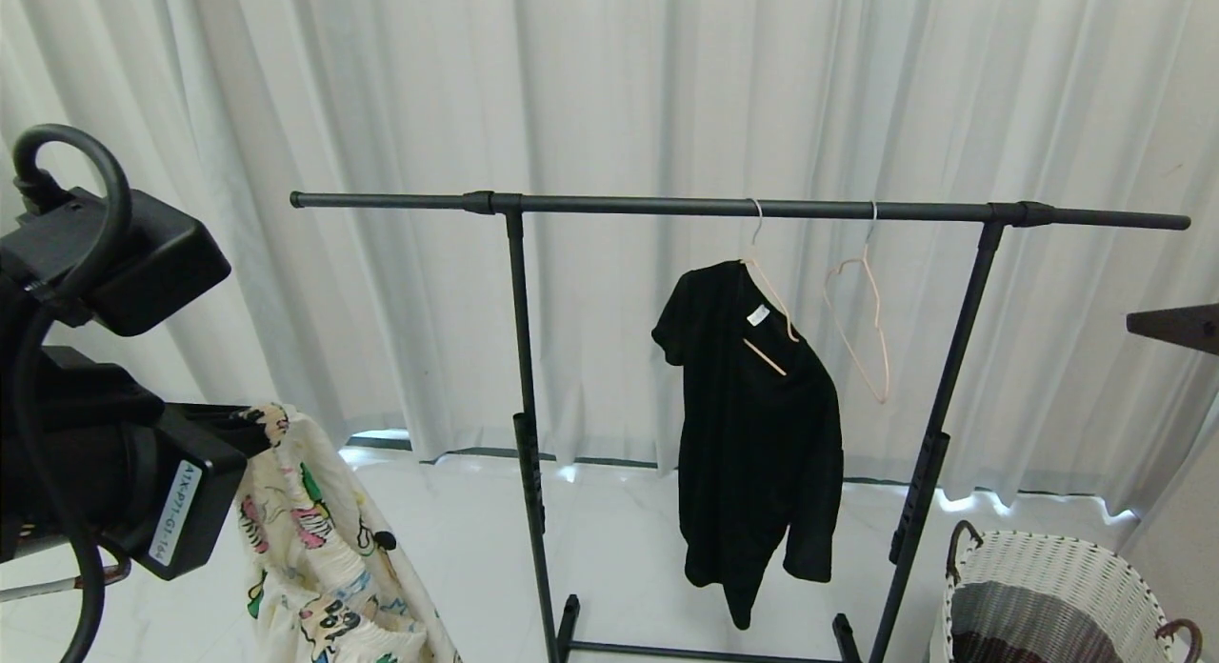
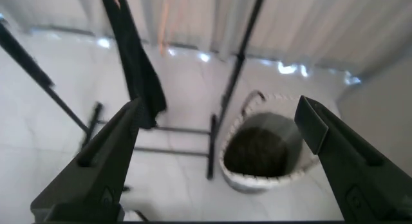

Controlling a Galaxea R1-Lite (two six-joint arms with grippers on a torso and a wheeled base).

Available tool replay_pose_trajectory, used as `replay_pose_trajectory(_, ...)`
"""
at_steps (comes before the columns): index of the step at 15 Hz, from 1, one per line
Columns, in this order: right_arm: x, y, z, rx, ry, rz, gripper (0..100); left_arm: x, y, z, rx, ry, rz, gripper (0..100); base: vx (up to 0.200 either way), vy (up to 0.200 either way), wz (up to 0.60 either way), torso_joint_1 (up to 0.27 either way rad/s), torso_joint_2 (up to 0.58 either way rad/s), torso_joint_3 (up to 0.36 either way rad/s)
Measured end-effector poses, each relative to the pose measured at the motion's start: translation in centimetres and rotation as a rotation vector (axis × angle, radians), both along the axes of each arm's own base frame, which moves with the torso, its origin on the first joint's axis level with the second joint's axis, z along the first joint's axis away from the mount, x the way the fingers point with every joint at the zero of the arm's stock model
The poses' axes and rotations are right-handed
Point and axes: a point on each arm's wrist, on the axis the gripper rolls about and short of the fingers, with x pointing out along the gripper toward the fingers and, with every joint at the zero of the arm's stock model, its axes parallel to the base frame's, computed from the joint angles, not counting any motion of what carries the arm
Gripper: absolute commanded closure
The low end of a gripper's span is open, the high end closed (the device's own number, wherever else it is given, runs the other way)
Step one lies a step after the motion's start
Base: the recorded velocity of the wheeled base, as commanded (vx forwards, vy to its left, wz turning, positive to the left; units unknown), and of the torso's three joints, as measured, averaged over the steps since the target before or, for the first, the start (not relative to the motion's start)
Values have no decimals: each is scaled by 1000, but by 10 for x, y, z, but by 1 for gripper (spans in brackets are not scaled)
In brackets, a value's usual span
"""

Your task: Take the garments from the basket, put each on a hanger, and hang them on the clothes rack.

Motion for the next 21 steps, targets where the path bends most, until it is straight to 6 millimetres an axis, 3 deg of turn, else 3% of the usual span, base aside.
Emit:
replay_pose_trajectory(13,29,7,-10,-16,38,-19,0,-3,2,2,-7,-11,-3,100,200,0,0,4,2,1)
replay_pose_trajectory(21,67,20,-53,-2,113,-34,0,-8,6,4,-15,-28,0,100,0,0,0,0,0,0)
